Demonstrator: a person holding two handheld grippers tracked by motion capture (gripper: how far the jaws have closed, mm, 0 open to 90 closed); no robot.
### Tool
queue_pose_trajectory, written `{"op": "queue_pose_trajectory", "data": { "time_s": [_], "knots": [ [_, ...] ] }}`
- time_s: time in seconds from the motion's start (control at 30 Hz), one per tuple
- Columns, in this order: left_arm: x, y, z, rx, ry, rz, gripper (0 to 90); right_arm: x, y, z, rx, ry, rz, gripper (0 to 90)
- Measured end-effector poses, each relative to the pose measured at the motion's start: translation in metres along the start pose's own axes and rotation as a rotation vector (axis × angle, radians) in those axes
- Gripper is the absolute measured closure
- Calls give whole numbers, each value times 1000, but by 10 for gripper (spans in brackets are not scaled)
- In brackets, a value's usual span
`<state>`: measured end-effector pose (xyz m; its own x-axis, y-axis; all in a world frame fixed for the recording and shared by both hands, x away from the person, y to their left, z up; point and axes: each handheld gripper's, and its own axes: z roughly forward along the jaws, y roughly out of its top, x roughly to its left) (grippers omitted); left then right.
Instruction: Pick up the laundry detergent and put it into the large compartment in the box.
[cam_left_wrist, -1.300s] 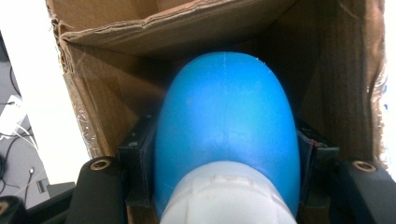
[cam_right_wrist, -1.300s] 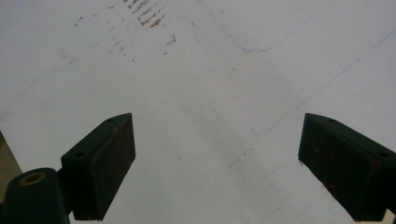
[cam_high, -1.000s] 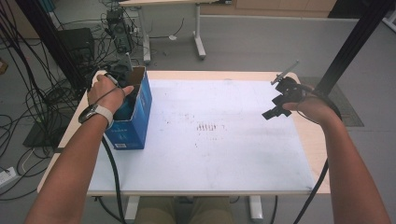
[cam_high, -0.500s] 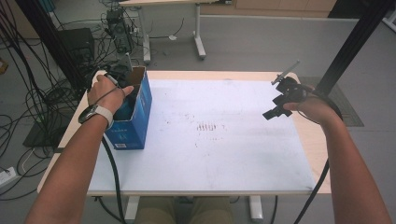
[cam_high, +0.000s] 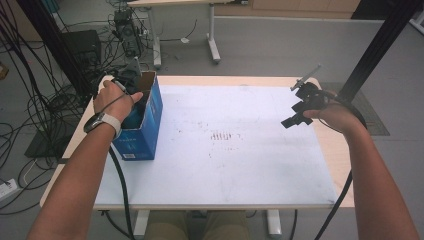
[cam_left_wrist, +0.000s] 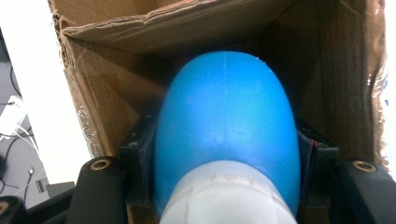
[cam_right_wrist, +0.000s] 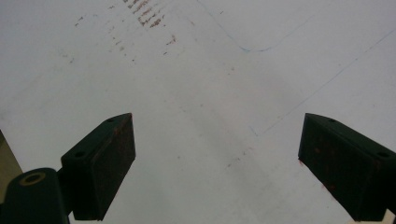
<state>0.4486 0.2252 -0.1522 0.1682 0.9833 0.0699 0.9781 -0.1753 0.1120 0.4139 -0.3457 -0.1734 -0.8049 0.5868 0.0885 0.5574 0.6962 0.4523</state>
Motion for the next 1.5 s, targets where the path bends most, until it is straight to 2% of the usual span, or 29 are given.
{"op": "queue_pose_trajectory", "data": {
  "time_s": [1.5],
  "knots": [
    [0,-3,0,-12,-2,1,371,0,-1,0,-1,3,5,112]
  ]
}}
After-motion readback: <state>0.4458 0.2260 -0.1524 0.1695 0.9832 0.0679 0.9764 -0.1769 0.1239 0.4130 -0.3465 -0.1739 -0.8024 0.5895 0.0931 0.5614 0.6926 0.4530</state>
